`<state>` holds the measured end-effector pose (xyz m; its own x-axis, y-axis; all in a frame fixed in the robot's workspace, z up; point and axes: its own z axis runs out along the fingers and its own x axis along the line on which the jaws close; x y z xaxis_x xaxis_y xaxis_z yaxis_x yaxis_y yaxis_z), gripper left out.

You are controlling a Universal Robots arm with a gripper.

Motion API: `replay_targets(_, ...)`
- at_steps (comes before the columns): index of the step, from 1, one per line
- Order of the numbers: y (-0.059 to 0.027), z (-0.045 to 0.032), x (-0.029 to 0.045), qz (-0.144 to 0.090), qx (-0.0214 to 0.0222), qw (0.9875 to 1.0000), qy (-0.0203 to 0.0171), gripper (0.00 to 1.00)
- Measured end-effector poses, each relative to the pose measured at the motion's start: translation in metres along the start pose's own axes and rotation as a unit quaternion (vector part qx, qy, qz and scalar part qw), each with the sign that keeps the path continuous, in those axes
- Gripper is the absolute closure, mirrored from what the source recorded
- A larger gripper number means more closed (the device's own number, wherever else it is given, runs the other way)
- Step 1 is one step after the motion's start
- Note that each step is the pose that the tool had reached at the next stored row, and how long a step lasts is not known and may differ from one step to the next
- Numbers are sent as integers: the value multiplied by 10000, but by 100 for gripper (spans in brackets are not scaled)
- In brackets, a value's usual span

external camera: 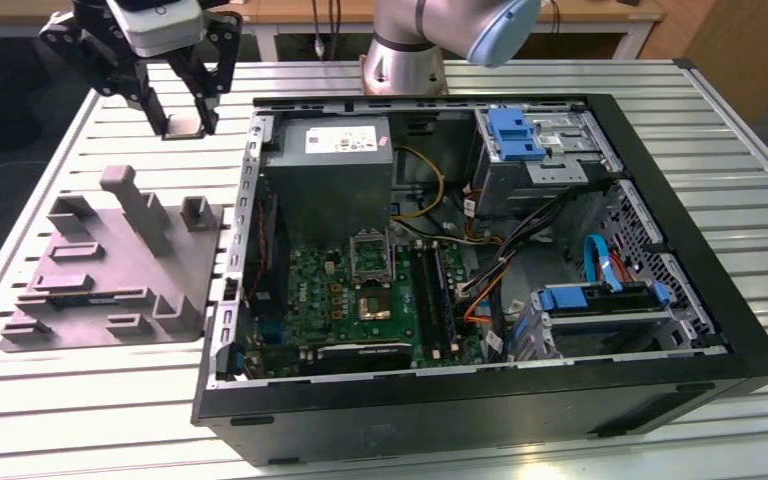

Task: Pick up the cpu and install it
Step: 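Pick up the cpu and move it towards the insertion slot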

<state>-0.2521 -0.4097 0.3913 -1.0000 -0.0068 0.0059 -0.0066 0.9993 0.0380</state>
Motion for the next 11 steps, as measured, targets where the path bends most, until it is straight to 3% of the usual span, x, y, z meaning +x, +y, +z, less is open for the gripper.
replay_targets(11,-1,-1,-86,0,0,10000,0,53)
